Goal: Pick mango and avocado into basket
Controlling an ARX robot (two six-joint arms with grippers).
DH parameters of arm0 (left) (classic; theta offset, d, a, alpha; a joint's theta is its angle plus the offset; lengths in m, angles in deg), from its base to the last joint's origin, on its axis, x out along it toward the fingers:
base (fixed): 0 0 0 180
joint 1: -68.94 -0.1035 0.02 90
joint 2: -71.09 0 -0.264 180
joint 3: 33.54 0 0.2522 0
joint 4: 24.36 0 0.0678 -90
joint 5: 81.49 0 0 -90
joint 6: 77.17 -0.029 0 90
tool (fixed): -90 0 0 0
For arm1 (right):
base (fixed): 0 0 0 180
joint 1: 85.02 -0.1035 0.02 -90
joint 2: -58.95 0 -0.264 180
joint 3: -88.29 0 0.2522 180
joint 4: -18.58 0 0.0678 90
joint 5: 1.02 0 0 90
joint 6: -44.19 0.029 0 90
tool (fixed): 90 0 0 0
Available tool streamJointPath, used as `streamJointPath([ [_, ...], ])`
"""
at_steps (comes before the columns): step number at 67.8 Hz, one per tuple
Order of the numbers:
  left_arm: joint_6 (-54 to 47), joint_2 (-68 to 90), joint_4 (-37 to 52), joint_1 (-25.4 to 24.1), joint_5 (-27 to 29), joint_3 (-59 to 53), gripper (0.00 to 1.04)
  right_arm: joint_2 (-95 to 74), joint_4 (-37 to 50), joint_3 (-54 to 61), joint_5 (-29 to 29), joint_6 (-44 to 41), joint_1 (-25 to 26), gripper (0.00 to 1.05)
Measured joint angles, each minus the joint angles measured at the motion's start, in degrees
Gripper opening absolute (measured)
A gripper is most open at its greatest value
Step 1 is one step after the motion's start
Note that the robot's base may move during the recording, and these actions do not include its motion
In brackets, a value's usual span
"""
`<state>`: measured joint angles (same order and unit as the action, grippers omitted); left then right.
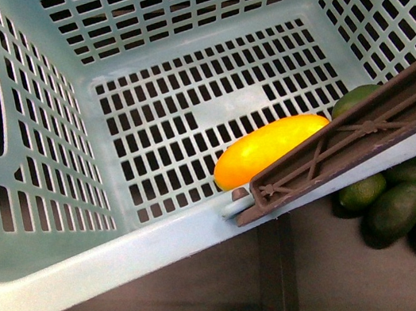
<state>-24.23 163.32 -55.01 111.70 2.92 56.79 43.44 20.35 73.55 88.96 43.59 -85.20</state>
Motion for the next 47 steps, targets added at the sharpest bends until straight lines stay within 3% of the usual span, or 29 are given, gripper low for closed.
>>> streamJointPath([
  [22, 0.0, 0.0, 0.0, 0.0, 0.0, 0.0, 0.13, 5.4, -5.4, 0.0, 0.0, 0.0, 0.0, 0.02],
  [29, 0.0, 0.0, 0.0, 0.0, 0.0, 0.0, 0.13, 13.0, -14.6, 0.0, 0.1, 0.0, 0.0, 0.02],
  [47, 0.0, 0.0, 0.0, 0.0, 0.0, 0.0, 0.13, 15.1, -15.4, 0.0, 0.0, 0.0, 0.0, 0.02],
])
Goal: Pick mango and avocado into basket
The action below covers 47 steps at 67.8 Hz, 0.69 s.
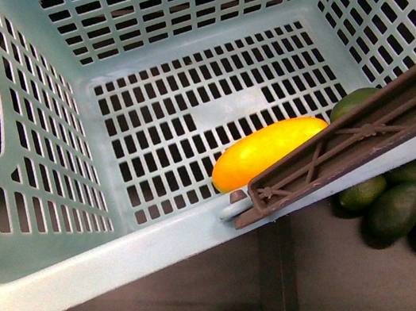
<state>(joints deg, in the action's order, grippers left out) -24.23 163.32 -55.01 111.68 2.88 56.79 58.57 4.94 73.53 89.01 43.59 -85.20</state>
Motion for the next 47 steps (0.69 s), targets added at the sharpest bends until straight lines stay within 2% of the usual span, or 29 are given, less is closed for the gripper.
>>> streamJointPath([
  [5, -0.1, 0.0, 0.0, 0.0, 0.1, 0.0, 0.13, 0.0, 0.0, 0.0, 0.0, 0.0, 0.0, 0.05],
  [25, -0.2, 0.0, 0.0, 0.0, 0.0, 0.0, 0.13, 0.0, 0.0, 0.0, 0.0, 0.0, 0.0, 0.57],
  [42, -0.2, 0.0, 0.0, 0.0, 0.0, 0.0, 0.13, 0.0, 0.0, 0.0, 0.0, 0.0, 0.0, 0.97],
  [47, -0.2, 0.0, 0.0, 0.0, 0.0, 0.0, 0.13, 0.0, 0.0, 0.0, 0.0, 0.0, 0.0, 0.96],
])
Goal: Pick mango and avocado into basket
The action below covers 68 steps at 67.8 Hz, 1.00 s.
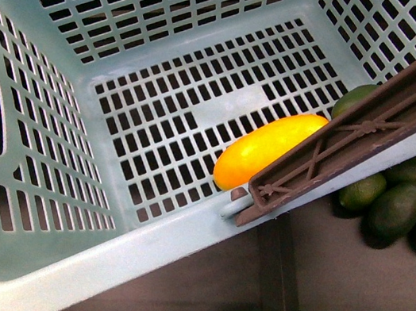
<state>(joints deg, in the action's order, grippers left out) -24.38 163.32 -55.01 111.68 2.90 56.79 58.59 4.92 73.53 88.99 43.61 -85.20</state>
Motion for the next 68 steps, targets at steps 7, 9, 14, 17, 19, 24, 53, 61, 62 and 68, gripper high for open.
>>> streamJointPath([
  [7, 0.0, 0.0, 0.0, 0.0, 0.0, 0.0, 0.13, 0.0, 0.0, 0.0, 0.0, 0.0, 0.0, 0.96],
  [9, 0.0, 0.0, 0.0, 0.0, 0.1, 0.0, 0.13, 0.0, 0.0, 0.0, 0.0, 0.0, 0.0, 0.96],
  [14, 8.7, 1.9, -6.6, 2.5, 18.8, 3.4, 0.13, 0.0, 0.0, 0.0, 0.0, 0.0, 0.0, 0.96],
  [17, 16.0, 2.8, -7.2, 3.3, 27.4, 3.9, 0.13, 0.0, 0.0, 0.0, -0.1, 0.0, 0.0, 0.96],
  [19, 19.4, 3.6, -7.1, 3.6, 32.6, 4.3, 0.13, 0.0, 0.0, 0.0, 0.0, 0.0, 0.0, 0.96],
  [24, 23.2, 4.8, -6.7, 2.8, 40.7, 5.3, 0.13, 0.0, 0.0, 0.0, 0.1, 0.0, 0.0, 0.96],
  [53, 31.7, 6.9, 0.3, -4.6, 36.3, 4.4, 0.13, 0.0, 0.0, 0.0, 0.0, 0.0, 0.0, 0.96],
  [61, 34.1, 10.0, 2.6, -7.1, 33.6, 4.0, 0.13, 0.0, 0.0, 0.0, 0.0, 0.0, 0.0, 0.96],
  [62, 34.2, 10.5, 3.1, -7.6, 33.4, 3.9, 0.13, 0.0, 0.0, 0.0, 0.0, 0.0, 0.0, 0.96],
  [68, 34.3, 14.5, 6.2, -10.9, 32.3, 3.8, 0.13, 0.0, 0.0, 0.0, 0.0, 0.0, 0.0, 0.96],
])
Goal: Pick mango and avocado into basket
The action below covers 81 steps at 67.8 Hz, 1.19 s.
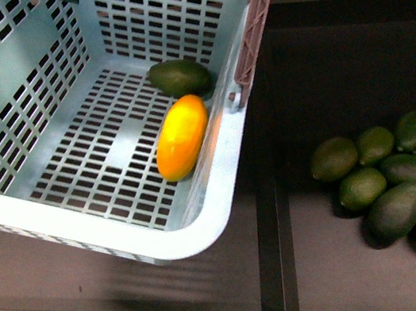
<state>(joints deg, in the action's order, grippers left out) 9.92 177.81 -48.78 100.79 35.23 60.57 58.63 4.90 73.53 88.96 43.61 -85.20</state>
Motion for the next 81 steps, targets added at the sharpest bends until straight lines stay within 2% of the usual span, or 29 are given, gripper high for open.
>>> streamJointPath([
  [11, -0.2, 4.5, 3.7, -2.6, -2.7, 0.0, 0.13, 0.0, 0.0, 0.0, 0.0, 0.0, 0.0, 0.96],
  [12, 1.2, 8.8, 5.6, -3.9, -5.3, 0.9, 0.13, 0.0, 0.0, 0.0, 0.0, 0.0, 0.0, 0.96],
  [15, 1.0, 9.3, 6.1, -4.5, -6.3, 1.0, 0.13, 0.0, 0.0, 0.0, 0.0, 0.0, 0.0, 0.96],
  [21, -0.5, 13.8, 9.3, -6.9, -13.1, 3.4, 0.13, 0.1, 0.0, 0.0, 0.0, 0.0, 0.0, 0.96],
  [24, -0.4, 15.8, 9.5, -7.8, -14.6, 3.3, 0.13, 0.1, 0.0, 0.0, 0.2, 0.0, 0.0, 0.96],
  [56, 1.6, 16.4, 10.6, -7.9, -14.9, -1.3, 0.14, 0.1, 0.0, 0.0, 0.0, 0.0, 0.0, 0.96],
  [66, 1.6, 15.2, 9.8, -7.6, -14.3, -2.2, 0.4, 0.1, 0.0, 0.0, 0.0, 0.0, 0.0, 0.96],
  [81, 3.1, 7.0, 10.3, -7.3, -8.0, -7.1, 0.84, 0.1, 0.0, 0.0, 0.0, 0.0, 0.0, 0.96],
])
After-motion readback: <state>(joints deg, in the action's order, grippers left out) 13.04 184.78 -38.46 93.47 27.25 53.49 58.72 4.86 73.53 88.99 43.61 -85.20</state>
